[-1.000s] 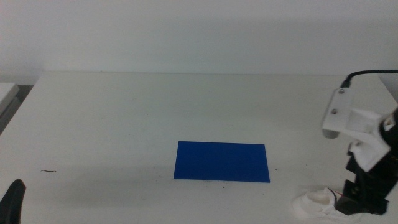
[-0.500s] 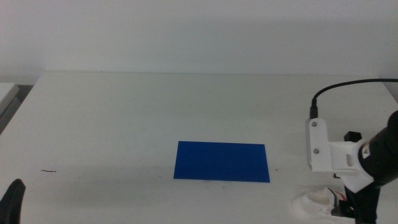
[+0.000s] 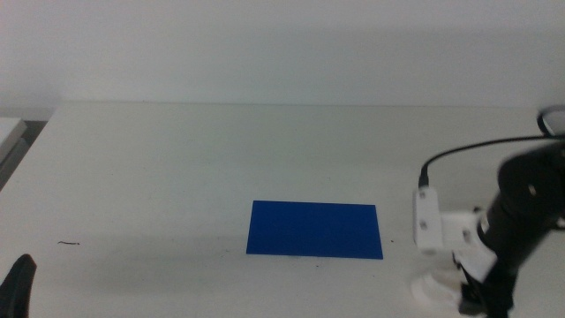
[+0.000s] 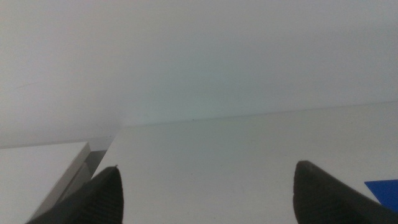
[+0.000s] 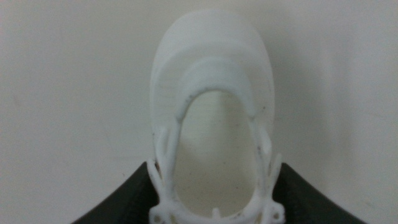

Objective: Use one arm to grab the shoe from the table and place it on the mat.

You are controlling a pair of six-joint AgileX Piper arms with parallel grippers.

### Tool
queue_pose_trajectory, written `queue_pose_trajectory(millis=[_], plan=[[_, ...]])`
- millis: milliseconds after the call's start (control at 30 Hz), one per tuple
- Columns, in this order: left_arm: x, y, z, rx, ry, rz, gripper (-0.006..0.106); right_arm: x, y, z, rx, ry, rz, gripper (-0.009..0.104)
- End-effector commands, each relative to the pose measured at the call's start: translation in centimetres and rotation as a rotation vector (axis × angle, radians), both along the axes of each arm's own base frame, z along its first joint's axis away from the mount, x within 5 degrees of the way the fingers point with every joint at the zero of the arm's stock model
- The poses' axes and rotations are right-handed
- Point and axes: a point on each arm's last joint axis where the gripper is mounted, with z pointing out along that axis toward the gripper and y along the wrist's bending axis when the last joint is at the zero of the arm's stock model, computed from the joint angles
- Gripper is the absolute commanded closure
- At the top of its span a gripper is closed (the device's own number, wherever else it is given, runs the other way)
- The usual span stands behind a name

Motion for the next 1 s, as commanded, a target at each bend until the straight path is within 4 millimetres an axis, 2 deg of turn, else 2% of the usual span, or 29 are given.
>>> queue_pose_trajectory(millis=[0,133,267,333,433,533,600,667,800,967], plan=[[0.0,0.0,0.0,-0.007,-0.005,-0.001,0.007,0.8,1.2,2.4,0.004,-0.011,-0.120,0.097],[0.0,0.0,0.0,-0.007,-0.005,-0.001,0.007,2.9,4.8,6.8,0.001,-0.055,-0.232,0.097],[0.0,0.0,0.0,-0.007,-0.005,-0.001,0.007,5.8,9.5,8.8,0.062,-0.129,-0.183,0.097],[0.0,0.0,0.0,-0.007,-0.005,-0.001,0.007,7.4,12.4,8.5,0.082,-0.150,-0.144,0.097],[0.0,0.0,0.0,-0.007,-0.005,-0.001,0.007,9.3,16.1,6.8,0.081,-0.153,-0.092,0.097],[0.0,0.0,0.0,-0.007,-0.005,-0.001,0.007,10.4,18.1,5.4,0.086,-0.111,-0.091,0.097],[0.0,0.0,0.0,-0.007,-0.005,-0.001,0.007,10.9,18.8,4.7,0.115,-0.087,-0.153,0.097],[0.0,0.0,0.0,-0.007,-0.005,-0.001,0.007,11.0,18.9,4.2,0.121,-0.071,-0.321,0.098],[0.0,0.0,0.0,-0.007,-0.005,-0.001,0.007,11.1,18.7,4.0,0.155,-0.065,-0.893,0.098],[0.0,0.0,0.0,-0.007,-0.005,-0.001,0.007,10.7,19.2,4.0,0.214,0.035,-1.375,0.098]])
